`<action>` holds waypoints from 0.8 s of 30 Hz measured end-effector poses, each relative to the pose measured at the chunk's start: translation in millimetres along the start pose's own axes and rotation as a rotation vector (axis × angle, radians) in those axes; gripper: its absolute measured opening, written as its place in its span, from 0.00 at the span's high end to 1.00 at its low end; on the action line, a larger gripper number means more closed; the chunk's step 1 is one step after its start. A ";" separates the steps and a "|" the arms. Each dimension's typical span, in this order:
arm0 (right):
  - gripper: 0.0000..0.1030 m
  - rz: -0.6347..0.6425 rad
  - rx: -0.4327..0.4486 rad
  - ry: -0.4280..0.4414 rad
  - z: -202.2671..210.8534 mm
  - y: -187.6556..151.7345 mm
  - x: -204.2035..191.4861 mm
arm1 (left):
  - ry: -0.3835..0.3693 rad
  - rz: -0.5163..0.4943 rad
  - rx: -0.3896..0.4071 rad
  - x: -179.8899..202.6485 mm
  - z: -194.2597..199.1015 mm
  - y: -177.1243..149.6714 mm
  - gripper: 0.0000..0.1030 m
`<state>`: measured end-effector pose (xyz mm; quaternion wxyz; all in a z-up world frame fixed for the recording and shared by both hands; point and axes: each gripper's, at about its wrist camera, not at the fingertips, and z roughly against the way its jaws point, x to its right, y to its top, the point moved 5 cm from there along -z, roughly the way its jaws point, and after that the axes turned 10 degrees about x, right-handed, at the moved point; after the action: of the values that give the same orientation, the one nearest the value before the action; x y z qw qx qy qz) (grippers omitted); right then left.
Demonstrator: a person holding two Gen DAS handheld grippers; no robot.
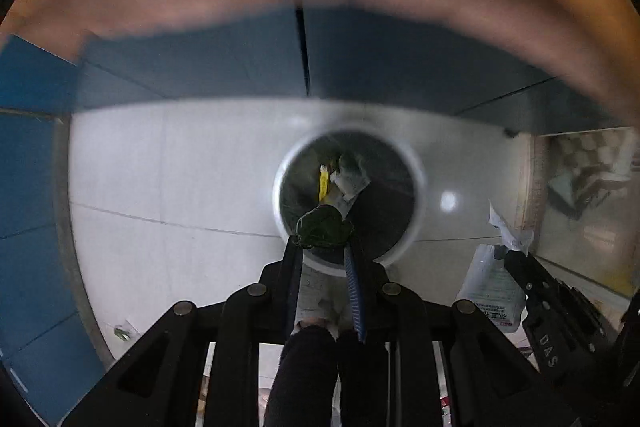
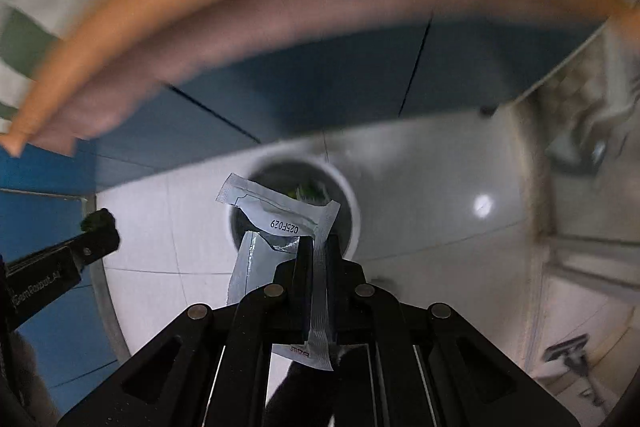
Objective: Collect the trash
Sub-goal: 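Carry the green item and white sachet down toward the bin, then open both tools over the bin to drop the items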
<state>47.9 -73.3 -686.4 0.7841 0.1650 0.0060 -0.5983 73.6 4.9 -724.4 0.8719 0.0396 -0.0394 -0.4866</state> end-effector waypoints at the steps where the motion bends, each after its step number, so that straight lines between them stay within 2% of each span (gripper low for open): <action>1: 0.94 -0.001 -0.016 0.000 -30.3 -8.5 4.5 | -0.020 0.001 -0.025 0.8 -31.3 0.6 0.82; 5: 0.94 0.022 -0.066 -0.010 -119.8 -33.8 14.4 | -0.043 0.008 -0.096 0.5 -112.7 -2.2 0.82; 9: 0.94 0.052 -0.108 -0.024 -183.7 -54.1 19.0 | -0.034 -0.015 -0.114 -2.0 -154.1 -8.5 0.82; 13: 0.94 0.058 -0.132 -0.031 -216.6 -60.4 21.4 | -0.029 -0.040 -0.122 -0.8 -167.0 -11.4 0.79; 18: 0.93 0.072 -0.161 -0.020 -229.3 -60.4 19.5 | -0.037 -0.023 -0.111 -6.5 -156.3 -10.5 0.77; 20: 0.91 0.076 -0.170 -0.021 -228.4 -60.0 17.4 | -0.018 -0.023 -0.095 -11.1 -150.6 -8.6 0.69; 21: 0.90 0.080 -0.174 -0.021 -227.9 -60.0 16.3 | -0.015 -0.021 -0.082 -12.9 -146.5 -8.0 0.57; 22: 0.89 0.085 -0.174 -0.024 -227.0 -59.2 14.4 | -0.007 -0.018 -0.068 -16.0 -142.3 -6.3 0.41; 24: 0.74 0.093 -0.171 -0.028 -223.7 -57.9 11.4 | 0.021 -0.025 -0.026 -22.4 -131.1 -3.6 0.23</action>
<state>38.7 -37.7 -914.8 0.8223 0.0892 0.0385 -0.5607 73.0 26.1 -855.7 0.8666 0.0339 -0.0237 -0.4973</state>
